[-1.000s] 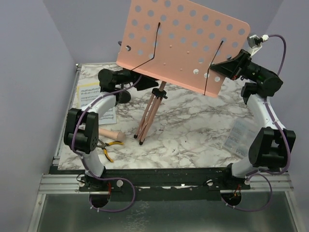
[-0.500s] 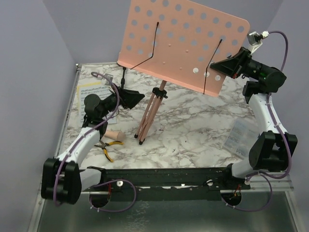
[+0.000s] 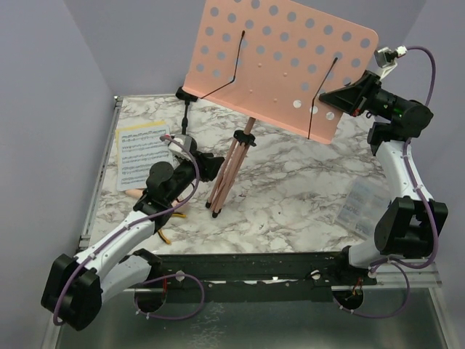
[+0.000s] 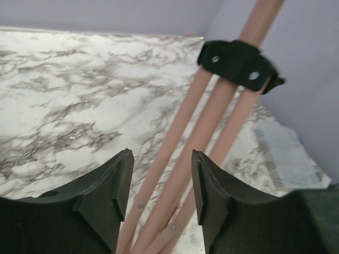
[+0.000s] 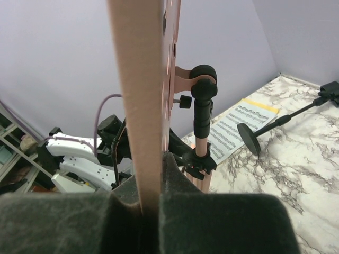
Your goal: Set up the instrument practice props
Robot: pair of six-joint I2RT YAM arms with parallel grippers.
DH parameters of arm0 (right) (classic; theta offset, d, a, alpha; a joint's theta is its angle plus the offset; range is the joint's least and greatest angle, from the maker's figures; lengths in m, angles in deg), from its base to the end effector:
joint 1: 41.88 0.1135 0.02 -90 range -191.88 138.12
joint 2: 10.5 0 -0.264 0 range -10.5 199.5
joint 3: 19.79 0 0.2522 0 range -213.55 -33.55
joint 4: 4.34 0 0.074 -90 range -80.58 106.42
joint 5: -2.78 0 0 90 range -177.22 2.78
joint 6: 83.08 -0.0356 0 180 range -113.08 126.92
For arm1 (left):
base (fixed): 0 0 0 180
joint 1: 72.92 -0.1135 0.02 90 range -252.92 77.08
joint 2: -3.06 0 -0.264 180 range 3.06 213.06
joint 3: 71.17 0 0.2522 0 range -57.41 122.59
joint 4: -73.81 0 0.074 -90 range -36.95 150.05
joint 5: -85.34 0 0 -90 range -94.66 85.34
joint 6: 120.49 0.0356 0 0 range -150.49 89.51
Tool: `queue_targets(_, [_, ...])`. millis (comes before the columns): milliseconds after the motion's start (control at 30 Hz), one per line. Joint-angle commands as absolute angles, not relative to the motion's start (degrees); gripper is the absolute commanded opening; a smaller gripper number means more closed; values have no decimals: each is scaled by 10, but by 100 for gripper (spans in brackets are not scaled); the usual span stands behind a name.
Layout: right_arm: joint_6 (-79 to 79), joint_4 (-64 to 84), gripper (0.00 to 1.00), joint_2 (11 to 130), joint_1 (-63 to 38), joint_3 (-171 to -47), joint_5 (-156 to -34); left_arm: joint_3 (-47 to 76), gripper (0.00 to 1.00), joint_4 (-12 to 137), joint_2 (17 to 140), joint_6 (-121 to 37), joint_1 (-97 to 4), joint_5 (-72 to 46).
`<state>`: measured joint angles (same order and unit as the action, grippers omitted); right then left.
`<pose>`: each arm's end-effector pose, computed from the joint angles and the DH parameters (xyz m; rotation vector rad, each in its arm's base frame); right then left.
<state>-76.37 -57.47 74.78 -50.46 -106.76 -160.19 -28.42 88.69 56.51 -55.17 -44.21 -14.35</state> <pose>0.3007 -0.0110 0.4530 -0.5311 1.3935 1.4699 0.1895 -0.1106 0.2867 0.1965 1.5501 -0.8698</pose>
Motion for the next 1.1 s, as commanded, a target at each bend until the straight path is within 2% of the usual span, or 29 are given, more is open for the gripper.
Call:
queue_targets(0, [-757, -627, 0, 720, -502, -1100, -1582, -253, 51, 847, 611, -506, -431, -91])
queue_targets(400, [-781, -651, 0, 723, -501, -1107, -1582, -222, 48, 847, 677, -482, -397, -72])
queue_targets(567, [-787, -650, 0, 718, -500, -1114, -1585, -207, 37, 847, 714, -482, -388, -25])
queue_targets(633, [-788, -649, 0, 717, -498, -1119, -1585, -194, 36, 847, 733, -470, -378, -17])
queue_targets(667, [-788, -646, 0, 718, -496, -1123, -1586, -185, 38, 848, 742, -463, -373, -15])
queue_targets(733, [-788, -645, 0, 718, -488, -1127, -1587, -165, 51, 847, 762, -441, -360, -10])
queue_targets(867, [-782, -630, 0, 720, -475, -1137, -1595, -132, 67, 846, 797, -406, -348, -6])
queue_targets(933, [-770, -611, 0, 719, -467, -1145, -1601, -117, 71, 847, 810, -391, -348, -13])
queue_targets(1067, [-716, -543, 0, 713, -442, -1174, -1613, -81, 72, 860, 844, -369, -347, -33])
